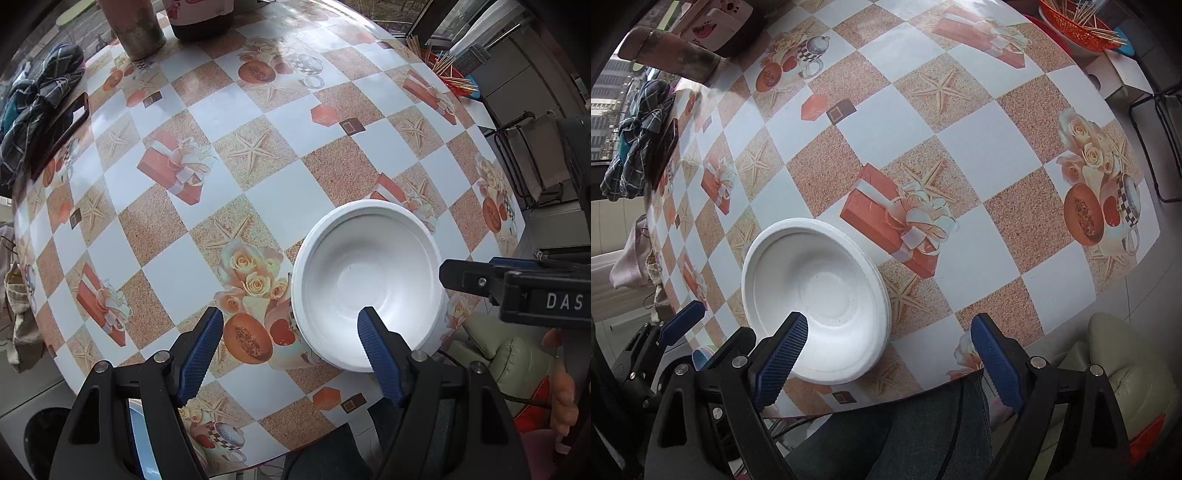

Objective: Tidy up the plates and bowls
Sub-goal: 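Lower the third bowl into the bowl stack and open both grippers, then move both grippers to the rim of the white bowl stack, then close both grippers on the rim of the bowl stack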

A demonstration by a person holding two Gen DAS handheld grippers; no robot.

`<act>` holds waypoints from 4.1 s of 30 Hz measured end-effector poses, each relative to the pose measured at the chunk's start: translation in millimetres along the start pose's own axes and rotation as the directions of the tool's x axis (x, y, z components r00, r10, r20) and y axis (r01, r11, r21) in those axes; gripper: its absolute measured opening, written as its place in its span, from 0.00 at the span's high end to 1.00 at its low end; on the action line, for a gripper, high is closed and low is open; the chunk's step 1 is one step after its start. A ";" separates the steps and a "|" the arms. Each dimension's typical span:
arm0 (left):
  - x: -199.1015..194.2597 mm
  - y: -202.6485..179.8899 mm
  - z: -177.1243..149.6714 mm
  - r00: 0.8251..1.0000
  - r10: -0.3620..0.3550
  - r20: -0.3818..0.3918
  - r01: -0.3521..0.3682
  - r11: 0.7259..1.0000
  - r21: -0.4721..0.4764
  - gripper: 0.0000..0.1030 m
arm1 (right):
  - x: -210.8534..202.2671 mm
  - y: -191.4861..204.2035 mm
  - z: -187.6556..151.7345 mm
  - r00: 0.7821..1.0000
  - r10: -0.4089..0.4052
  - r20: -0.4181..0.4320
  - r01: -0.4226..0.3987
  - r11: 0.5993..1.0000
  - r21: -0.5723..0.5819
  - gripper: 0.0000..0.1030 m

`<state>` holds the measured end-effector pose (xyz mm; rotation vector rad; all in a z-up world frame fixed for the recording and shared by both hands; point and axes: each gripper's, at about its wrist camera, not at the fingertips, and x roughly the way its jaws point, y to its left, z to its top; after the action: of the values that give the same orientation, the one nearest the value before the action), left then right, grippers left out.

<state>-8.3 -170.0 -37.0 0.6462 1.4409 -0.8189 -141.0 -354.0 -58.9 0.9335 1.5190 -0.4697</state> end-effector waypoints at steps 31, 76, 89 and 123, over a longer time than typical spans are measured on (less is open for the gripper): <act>-28.7 39.3 -58.4 0.997 -0.075 -0.010 0.074 0.994 -0.081 0.22 | 5.1 7.3 -25.1 0.997 -0.076 0.019 0.076 0.997 0.007 0.01; -15.0 29.9 -52.3 0.996 -0.073 -0.049 0.070 0.995 -0.070 0.22 | 19.3 1.9 -27.8 0.995 -0.097 -0.040 0.097 0.995 -0.002 0.01; -0.9 30.8 -37.8 0.996 -0.088 -0.030 0.083 0.985 -0.153 0.22 | 17.7 -2.9 -25.4 0.998 -0.069 -0.007 0.069 0.997 -0.029 0.01; 88.6 9.8 11.8 0.996 -0.004 -0.087 -0.019 0.967 -0.254 0.19 | 79.3 24.2 49.3 0.976 -0.213 -0.048 0.185 0.923 -0.337 0.01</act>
<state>2.4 -182.2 -125.4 0.4951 1.5904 -0.5911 -86.8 -354.3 -138.8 0.5444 1.7155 -0.3077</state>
